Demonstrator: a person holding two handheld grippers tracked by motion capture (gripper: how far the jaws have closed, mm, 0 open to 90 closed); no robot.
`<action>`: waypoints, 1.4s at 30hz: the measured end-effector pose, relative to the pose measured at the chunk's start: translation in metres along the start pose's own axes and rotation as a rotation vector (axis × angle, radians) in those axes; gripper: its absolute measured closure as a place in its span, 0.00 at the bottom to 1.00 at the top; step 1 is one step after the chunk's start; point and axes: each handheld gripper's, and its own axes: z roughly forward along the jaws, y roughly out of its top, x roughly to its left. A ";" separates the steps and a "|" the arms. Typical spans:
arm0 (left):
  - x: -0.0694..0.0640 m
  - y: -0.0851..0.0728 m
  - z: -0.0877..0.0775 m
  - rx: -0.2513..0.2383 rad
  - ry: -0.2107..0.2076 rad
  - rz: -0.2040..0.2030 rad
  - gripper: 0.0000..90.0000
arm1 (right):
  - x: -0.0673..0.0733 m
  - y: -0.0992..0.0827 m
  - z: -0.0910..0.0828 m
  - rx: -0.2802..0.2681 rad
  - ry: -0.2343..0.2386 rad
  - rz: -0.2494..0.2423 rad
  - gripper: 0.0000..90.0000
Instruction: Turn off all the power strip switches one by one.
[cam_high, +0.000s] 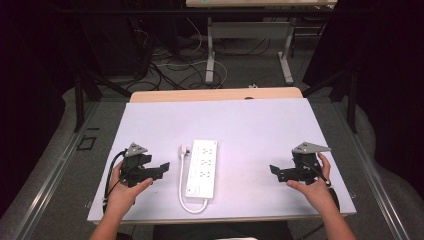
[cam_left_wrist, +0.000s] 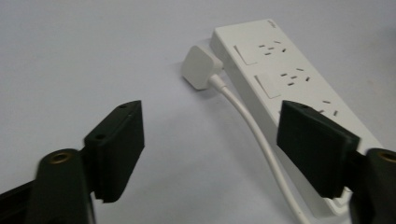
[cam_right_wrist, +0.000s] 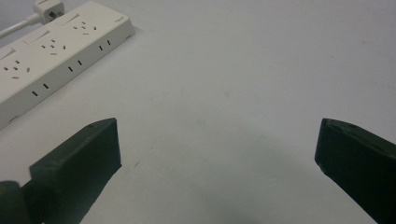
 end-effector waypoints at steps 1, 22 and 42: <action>-0.002 0.000 0.000 0.002 0.005 0.006 0.30 | 0.001 0.000 0.000 0.006 0.000 -0.002 0.00; -0.032 -0.003 0.006 0.025 -0.045 0.053 0.46 | 0.011 -0.003 0.009 0.035 0.001 -0.009 0.00; -0.049 -0.008 0.019 0.129 -0.125 0.099 0.73 | 0.013 -0.006 0.015 0.050 0.004 0.005 0.00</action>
